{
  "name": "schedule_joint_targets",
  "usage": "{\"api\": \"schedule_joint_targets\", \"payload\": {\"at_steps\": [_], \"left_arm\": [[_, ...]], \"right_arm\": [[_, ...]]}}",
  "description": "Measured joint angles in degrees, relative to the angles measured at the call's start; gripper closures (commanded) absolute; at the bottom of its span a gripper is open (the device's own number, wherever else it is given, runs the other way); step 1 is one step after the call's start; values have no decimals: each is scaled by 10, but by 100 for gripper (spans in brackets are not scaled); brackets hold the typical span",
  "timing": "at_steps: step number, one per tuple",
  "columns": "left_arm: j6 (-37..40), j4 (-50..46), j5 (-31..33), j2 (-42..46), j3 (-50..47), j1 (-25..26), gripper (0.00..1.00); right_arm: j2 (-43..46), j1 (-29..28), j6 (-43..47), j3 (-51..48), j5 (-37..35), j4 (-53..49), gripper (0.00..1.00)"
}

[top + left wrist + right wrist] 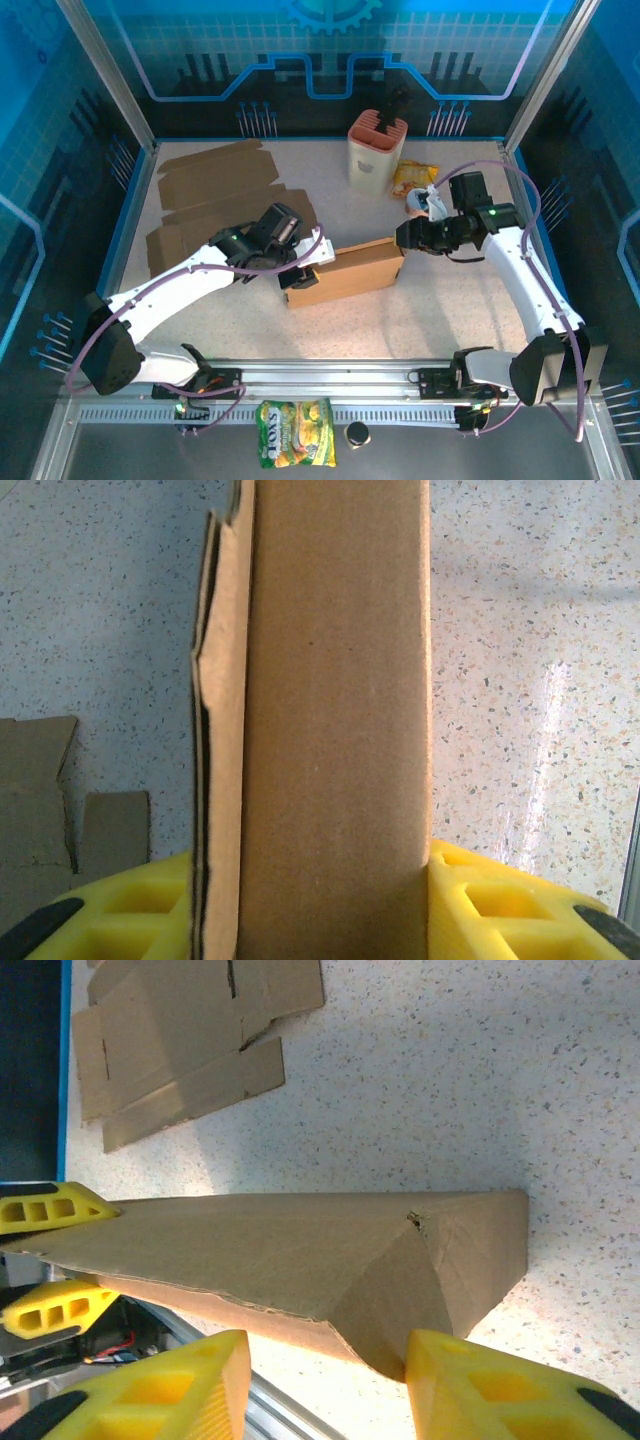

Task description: Fold the paper box

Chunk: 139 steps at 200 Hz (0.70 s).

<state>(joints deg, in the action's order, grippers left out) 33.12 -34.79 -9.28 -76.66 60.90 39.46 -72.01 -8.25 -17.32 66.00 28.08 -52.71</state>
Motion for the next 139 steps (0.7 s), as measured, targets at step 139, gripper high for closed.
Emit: {"api": "schedule_joint_targets", "payload": {"at_steps": [139], "left_arm": [[0,0,0,0,0,-4,57]], "right_arm": [[-42,-105,42,76,-220,-50,96]]}}
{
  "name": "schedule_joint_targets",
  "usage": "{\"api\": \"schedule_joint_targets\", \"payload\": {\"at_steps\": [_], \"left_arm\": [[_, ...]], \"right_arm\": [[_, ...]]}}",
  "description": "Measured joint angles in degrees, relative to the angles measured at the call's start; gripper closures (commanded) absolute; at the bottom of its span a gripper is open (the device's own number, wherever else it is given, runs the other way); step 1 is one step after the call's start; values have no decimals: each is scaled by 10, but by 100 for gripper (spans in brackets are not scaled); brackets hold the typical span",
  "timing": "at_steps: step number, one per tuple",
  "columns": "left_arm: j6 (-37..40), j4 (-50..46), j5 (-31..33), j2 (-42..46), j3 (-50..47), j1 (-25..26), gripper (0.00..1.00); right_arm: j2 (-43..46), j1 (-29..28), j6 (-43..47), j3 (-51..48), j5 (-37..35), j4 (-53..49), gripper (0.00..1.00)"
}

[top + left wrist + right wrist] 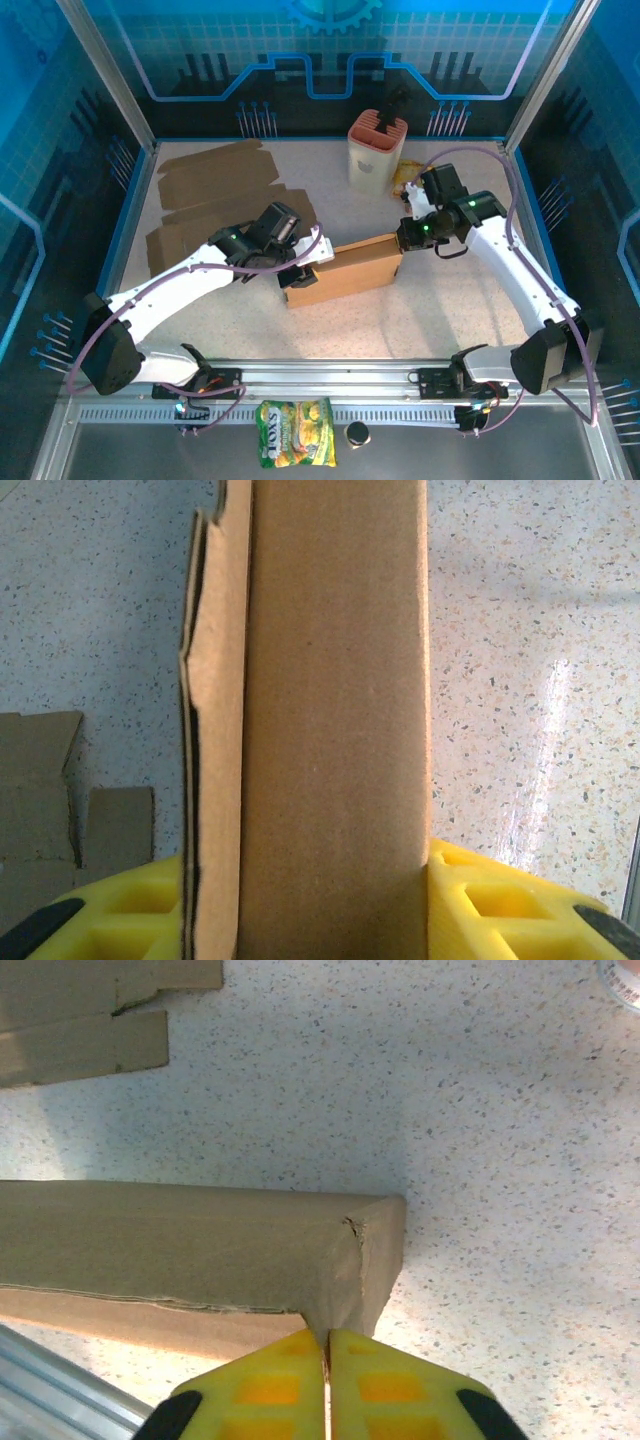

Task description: Fold the paper box

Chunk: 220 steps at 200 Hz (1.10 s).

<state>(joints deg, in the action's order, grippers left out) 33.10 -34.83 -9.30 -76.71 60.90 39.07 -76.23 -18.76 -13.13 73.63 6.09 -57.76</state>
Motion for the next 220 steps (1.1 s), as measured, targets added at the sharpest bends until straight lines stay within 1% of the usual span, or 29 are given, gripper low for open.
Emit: {"api": "schedule_joint_targets", "payload": {"at_steps": [13,42,74,95,108,138,186,202,220], "left_arm": [[0,0,0,0,0,0,57],[0,2,0,-1,0,-2,56],[0,6,-2,-2,0,-2,53],[0,8,-2,-2,0,-3,49],[0,9,-2,-2,0,-3,48],[0,8,-2,-3,0,-3,48],[-1,11,-2,-7,0,-3,50],[-5,15,-5,-9,0,-8,46],[-17,23,-8,-11,0,-16,36]], "right_arm": [[0,-8,-1,2,-16,-2,100],[0,-20,-7,7,-42,-6,100],[-10,-24,-20,28,-49,-24,100],[-25,-26,-28,49,-52,-39,100],[-35,-26,-34,61,-52,-49,100],[-47,-26,-49,75,-45,-70,100],[-47,-28,-68,75,-46,-80,100],[-41,-30,-68,63,-55,-69,100],[-32,-33,-68,45,-62,-59,100]]}}
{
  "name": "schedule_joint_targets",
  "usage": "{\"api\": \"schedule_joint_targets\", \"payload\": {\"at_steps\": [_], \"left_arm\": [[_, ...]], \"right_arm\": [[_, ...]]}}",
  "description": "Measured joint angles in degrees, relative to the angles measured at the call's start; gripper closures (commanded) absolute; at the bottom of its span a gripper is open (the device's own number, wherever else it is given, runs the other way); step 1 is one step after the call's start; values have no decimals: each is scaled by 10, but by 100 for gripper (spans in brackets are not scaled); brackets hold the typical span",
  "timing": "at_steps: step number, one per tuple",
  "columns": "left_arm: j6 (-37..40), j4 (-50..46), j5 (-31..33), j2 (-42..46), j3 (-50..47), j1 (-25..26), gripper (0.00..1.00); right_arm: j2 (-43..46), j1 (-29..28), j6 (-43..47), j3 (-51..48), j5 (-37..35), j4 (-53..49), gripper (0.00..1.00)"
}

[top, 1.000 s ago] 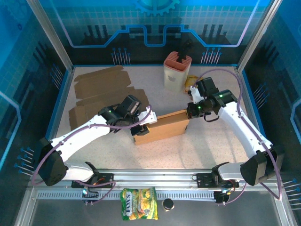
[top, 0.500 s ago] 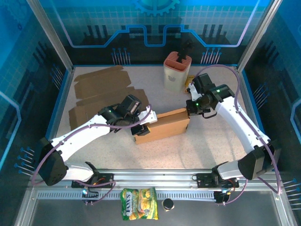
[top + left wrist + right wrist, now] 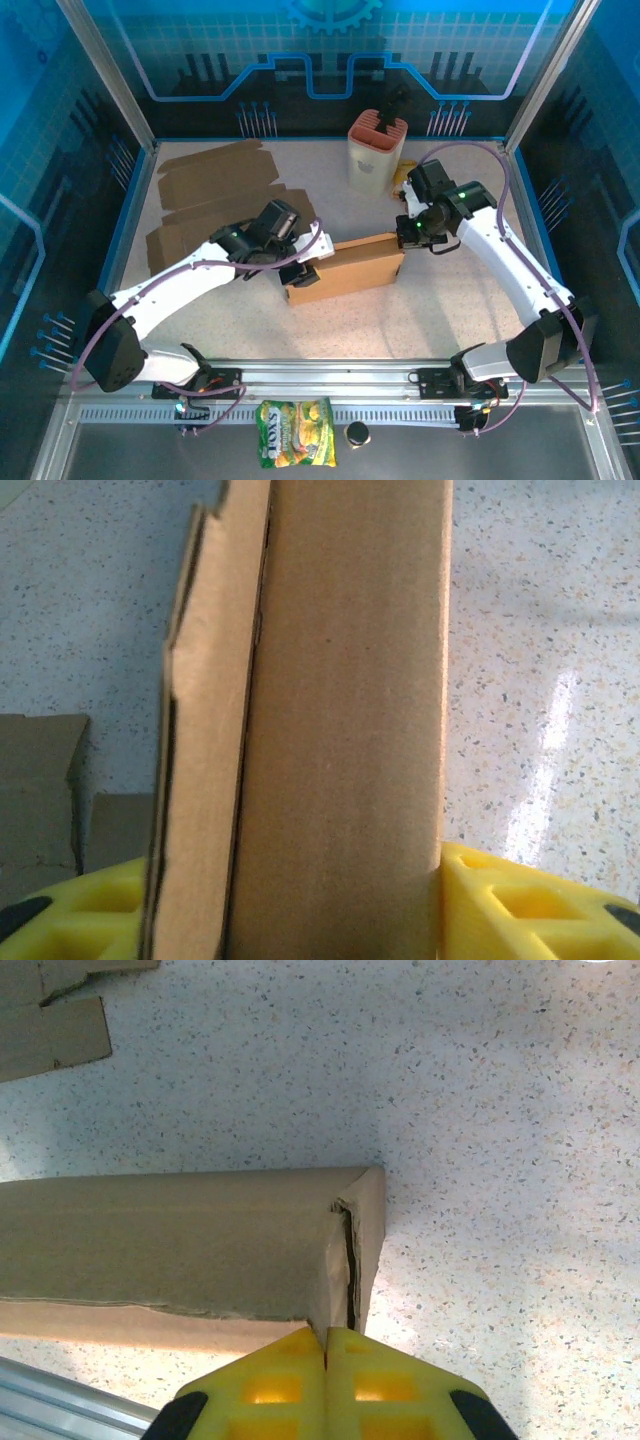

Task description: Fold the paper box

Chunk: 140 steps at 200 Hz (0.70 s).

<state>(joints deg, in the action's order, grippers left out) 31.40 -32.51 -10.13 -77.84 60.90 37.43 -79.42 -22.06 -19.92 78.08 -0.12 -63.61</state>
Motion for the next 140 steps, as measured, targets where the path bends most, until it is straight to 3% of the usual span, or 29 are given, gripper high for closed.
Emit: {"api": "schedule_joint_targets", "payload": {"at_steps": [46,54,140], "left_arm": [[-45,33,-3,8,-5,-12,27],[-49,40,-5,16,-11,-12,22],[-120,76,-4,113,-72,-14,17]], "right_arm": [[10,-11,-7,-9,-24,13,100],[10,-12,-8,-9,-27,14,100],[10,-26,-24,-9,-44,15,100]]}}
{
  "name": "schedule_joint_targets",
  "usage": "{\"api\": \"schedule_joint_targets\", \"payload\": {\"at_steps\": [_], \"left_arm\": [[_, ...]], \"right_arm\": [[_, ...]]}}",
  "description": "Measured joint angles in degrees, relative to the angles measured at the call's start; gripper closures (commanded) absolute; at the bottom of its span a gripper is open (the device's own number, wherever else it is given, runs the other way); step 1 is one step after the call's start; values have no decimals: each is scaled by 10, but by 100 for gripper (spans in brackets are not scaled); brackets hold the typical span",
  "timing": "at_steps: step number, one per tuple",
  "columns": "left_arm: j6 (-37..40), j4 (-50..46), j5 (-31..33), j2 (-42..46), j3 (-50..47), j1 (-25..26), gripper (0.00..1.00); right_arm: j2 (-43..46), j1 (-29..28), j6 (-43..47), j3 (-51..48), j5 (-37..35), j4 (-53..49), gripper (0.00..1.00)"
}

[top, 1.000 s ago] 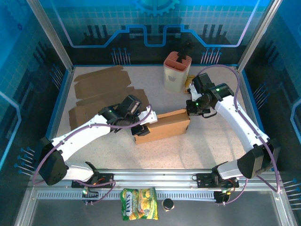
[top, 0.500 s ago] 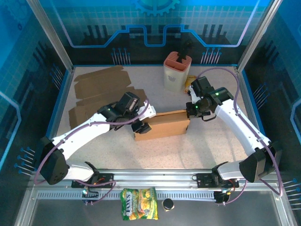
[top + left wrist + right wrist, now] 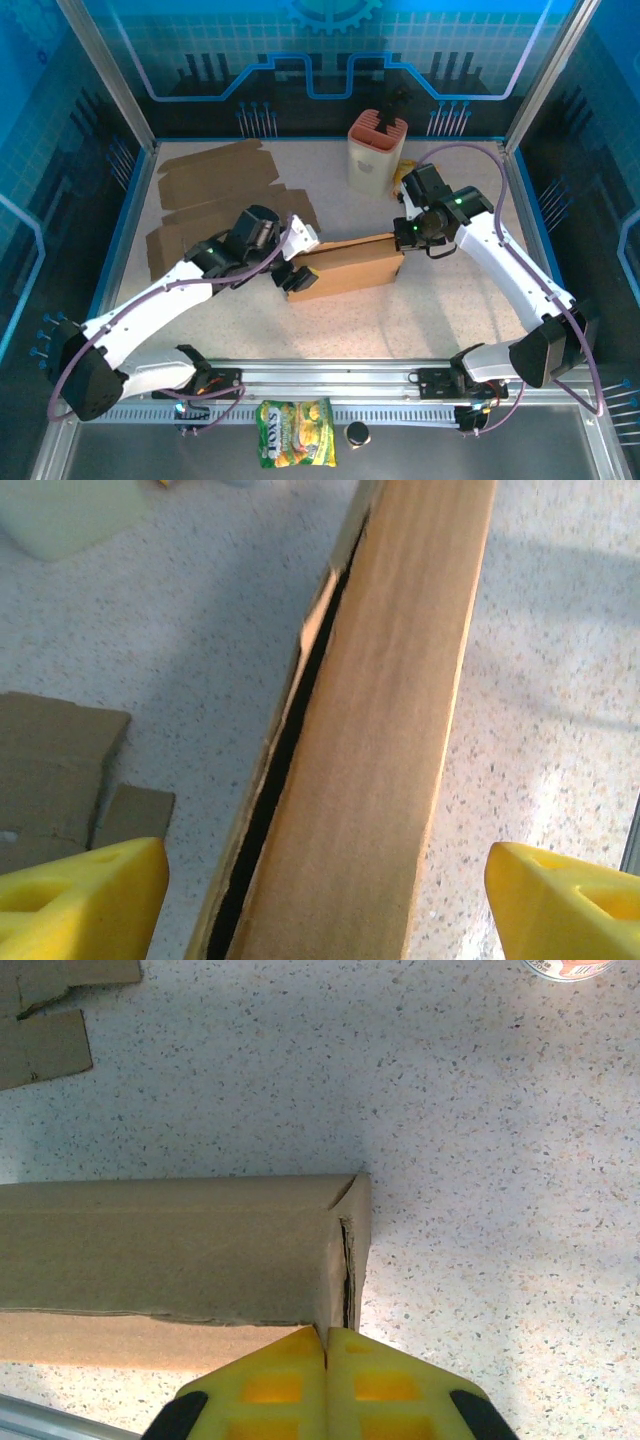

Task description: Fold the paper box

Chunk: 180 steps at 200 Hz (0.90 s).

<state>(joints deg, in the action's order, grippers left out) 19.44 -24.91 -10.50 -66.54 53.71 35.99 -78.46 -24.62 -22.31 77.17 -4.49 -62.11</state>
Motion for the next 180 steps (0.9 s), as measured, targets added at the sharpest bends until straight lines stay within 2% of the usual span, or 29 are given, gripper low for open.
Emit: {"api": "schedule_joint_targets", "payload": {"at_steps": [43,76,100,131,180], "left_arm": [[-70,6,41,46,3,-5,31],[-118,-59,88,54,52,-18,37],[-120,-120,116,53,90,-27,36],[-105,-174,111,45,109,-61,37],[-89,-198,110,1,114,-85,46]], "right_arm": [[-3,-2,-4,0,-1,0,100],[-9,-2,-8,2,0,0,100],[-12,-2,-8,5,0,0,100],[-16,-2,-8,9,0,0,100],[-16,-2,-8,9,2,0,100]]}}
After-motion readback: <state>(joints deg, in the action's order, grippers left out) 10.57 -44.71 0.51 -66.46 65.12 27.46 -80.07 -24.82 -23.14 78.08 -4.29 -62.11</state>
